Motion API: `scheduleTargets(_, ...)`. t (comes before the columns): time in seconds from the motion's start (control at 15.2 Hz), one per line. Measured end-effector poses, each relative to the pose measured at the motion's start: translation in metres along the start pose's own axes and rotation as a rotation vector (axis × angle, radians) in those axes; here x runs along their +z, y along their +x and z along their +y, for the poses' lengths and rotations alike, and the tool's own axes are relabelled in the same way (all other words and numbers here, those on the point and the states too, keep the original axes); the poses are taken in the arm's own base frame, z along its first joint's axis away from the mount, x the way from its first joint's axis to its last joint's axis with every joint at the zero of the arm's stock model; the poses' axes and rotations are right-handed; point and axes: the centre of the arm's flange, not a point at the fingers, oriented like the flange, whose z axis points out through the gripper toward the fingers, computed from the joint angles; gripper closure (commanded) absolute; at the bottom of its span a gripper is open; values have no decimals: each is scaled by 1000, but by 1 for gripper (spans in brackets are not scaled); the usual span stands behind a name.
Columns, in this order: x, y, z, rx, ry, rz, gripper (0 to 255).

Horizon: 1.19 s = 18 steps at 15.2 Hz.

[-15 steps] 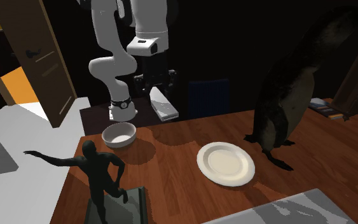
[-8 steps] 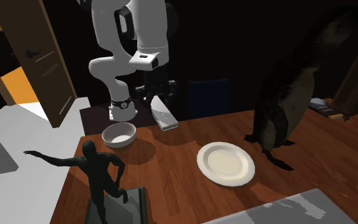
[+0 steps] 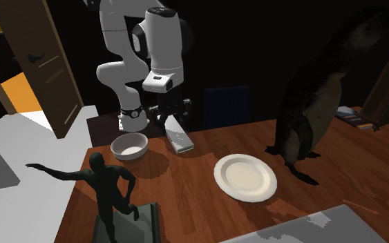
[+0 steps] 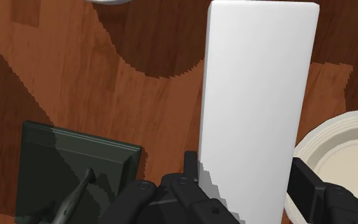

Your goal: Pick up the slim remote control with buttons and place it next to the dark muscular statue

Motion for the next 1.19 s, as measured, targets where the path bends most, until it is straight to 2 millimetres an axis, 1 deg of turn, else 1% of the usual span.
scheduleTargets(0.46,38,0,-2,0,0,0,255)
scheduleTargets(1.19,96,1,1,0,0,0,255)
